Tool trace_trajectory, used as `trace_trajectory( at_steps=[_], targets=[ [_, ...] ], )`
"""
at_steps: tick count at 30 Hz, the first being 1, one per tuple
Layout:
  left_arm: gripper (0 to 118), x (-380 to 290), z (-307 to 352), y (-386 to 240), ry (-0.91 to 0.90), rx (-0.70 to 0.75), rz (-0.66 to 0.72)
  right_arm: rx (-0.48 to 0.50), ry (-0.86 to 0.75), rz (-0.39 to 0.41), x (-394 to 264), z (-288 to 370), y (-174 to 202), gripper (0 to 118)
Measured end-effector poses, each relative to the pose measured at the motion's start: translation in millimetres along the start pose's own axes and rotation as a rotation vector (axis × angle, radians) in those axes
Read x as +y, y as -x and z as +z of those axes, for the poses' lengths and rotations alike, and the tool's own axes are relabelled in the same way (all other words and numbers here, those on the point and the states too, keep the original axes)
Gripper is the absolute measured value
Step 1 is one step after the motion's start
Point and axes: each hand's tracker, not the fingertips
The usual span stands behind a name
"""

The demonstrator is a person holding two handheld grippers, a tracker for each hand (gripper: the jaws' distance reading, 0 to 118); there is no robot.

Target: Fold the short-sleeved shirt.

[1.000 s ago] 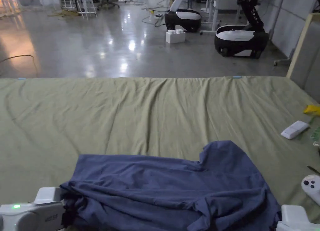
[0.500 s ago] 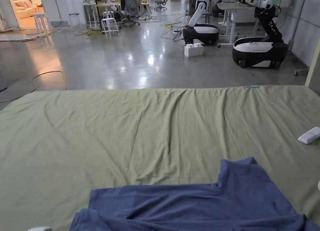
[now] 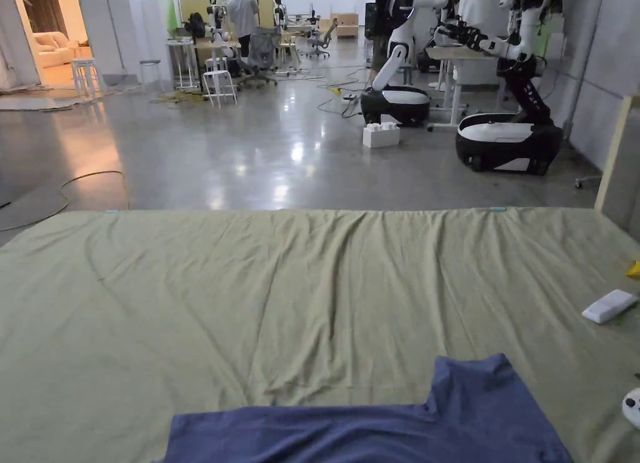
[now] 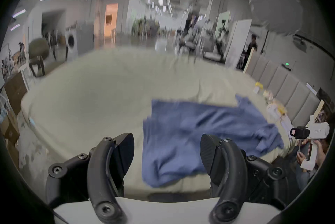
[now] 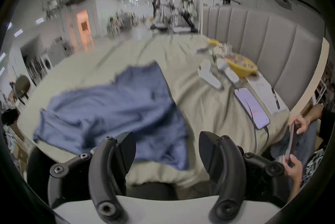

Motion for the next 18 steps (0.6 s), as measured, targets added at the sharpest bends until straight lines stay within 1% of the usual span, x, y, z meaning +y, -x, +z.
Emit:
trace_trajectory(
  at_steps=[2,5,8,11,13,14,15,16,17,18],
  targets=[
    [78,22.4,34.6,-20.3,-0.135,-0.002,-0.057,0.060,-0.148,-0.018,10.9,30.5,8.0,76],
    [81,40.3,78.6,-49.3,-0.296,-0.012,-0.147,0.093,-0.360,0.002,25.4,72.9,28.4,77],
    [91,47.8,107.2,-71.4,-0.375,-0.053,-0.165,0.142,-0.450,0.013,36.5,100.1,44.0,77],
    [91,49.5,122.2,-90.5,-0.424,-0.073,-0.205,0.170,-0.482,0.036,43.3,118.8,57.1,77],
    [89,50.4,128.4,-101.9,-0.443,-0.019,-0.262,0.174,-0.498,0.064,44.0,125.5,63.5,76],
    [85,50.9,129.9,-105.4,-0.452,0.000,-0.275,0.181,-0.508,0.078,44.2,129.5,66.5,76],
    [73,52.3,131.5,-108.4,-0.443,-0.002,-0.269,0.191,-0.525,0.093,44.2,133.8,69.5,69],
    [54,54.8,133.4,-109.6,-0.432,-0.011,-0.262,0.196,-0.526,0.100,44.4,138.0,73.0,56],
    [28,54.8,134.0,-109.6,-0.426,-0.028,-0.259,0.190,-0.533,0.111,45.5,140.5,76.2,37],
    [6,54.8,132.5,-109.4,-0.429,-0.037,-0.260,0.180,-0.543,0.133,45.7,142.2,79.7,9]
  ],
)
